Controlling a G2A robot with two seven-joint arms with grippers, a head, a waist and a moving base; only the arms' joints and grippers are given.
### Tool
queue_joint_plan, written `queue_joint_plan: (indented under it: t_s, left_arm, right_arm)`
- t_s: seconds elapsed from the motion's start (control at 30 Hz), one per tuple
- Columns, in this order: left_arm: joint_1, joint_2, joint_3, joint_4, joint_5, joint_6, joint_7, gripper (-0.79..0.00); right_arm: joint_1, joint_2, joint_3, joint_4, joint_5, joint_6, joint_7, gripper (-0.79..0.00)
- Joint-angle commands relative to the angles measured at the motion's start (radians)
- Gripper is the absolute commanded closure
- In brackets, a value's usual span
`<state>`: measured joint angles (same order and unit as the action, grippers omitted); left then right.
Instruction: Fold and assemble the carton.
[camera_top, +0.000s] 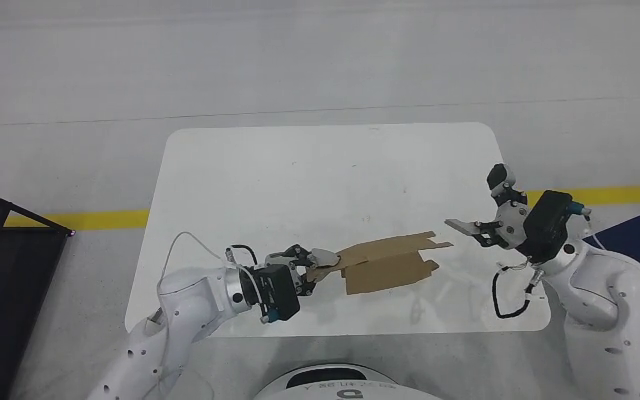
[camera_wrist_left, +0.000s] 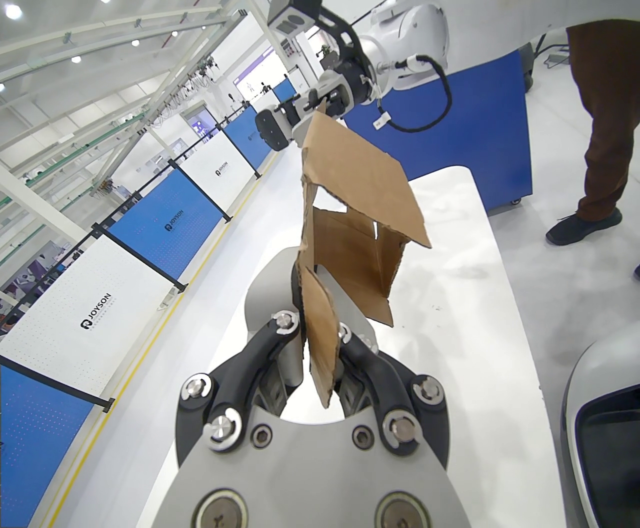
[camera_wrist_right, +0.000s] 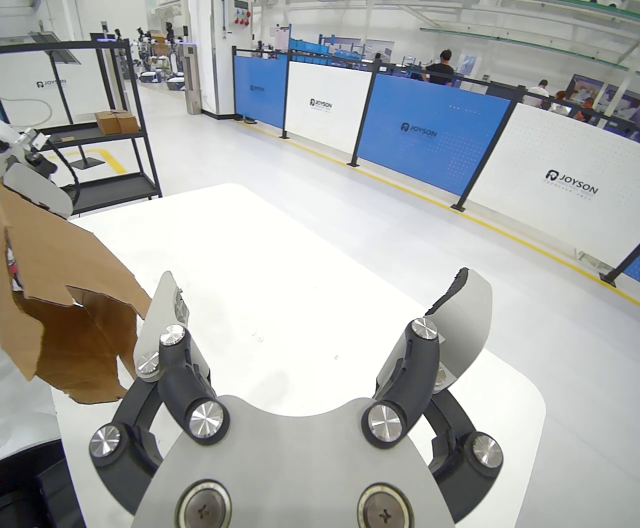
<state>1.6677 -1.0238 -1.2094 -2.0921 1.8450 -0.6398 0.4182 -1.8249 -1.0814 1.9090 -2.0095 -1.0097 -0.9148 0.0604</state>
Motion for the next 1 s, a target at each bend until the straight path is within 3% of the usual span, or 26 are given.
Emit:
queue_joint_plan:
  t_s: [0.0,0.5,0.73,0.97]
  left_arm:
    - [-0.001,0.001,-0.003,-0.001,-0.005,0.004,-0.003,0.000]
    - [-0.008,0.009,-0.013,0.006,-0.025,0.006,-0.007,0.000]
    - [-0.023,0.009,0.000,0.015,-0.065,0.007,-0.018,0.000]
    - [-0.030,0.012,0.003,0.014,-0.043,0.008,-0.017,0.000]
  right_arm:
    - [0.000,0.001,-0.011,-0.010,0.006,-0.015,0.008,-0.785]
    - [-0.007,0.007,-0.056,-0.017,-0.023,-0.022,0.010,-0.785]
    - [-0.008,0.013,-0.078,-0.028,-0.060,-0.082,0.022,-0.785]
    - [-0.009,0.013,-0.056,0.020,-0.024,-0.015,-0.015,-0.785]
